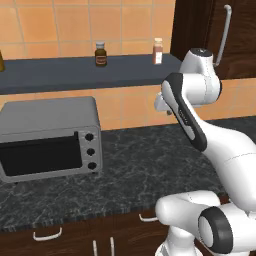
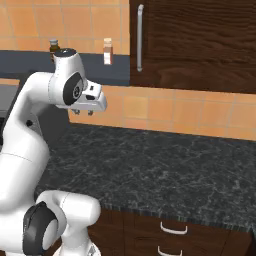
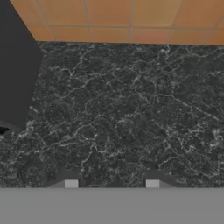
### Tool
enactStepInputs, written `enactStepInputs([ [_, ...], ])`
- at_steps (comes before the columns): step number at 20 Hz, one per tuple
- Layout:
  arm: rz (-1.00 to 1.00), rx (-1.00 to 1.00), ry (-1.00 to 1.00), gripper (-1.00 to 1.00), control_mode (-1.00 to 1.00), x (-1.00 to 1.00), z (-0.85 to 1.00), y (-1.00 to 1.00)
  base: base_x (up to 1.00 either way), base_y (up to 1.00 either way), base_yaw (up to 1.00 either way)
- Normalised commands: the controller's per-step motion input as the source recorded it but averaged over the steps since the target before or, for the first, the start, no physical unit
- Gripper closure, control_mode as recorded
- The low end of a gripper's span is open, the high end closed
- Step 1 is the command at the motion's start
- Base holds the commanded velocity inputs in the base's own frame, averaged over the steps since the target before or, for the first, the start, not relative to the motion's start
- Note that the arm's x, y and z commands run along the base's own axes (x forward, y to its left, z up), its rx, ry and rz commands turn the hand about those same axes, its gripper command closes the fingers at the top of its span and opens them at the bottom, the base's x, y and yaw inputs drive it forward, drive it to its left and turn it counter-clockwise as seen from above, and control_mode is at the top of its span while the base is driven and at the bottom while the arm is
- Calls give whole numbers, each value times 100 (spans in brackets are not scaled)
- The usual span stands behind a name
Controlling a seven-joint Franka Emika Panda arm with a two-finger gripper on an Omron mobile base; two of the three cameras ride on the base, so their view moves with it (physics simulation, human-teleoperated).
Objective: Take a straw from the drawer in front and place it inside the glass cup on the dining counter.
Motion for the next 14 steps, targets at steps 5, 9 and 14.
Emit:
enactStepInputs([
  [5,0,0,0,-100,100,0,0,0,-44,7,0],
  [9,0,0,0,-100,100,0,0,0,-67,39,-13],
  [14,0,0,0,-100,100,0,0,0,-4,83,-47],
])
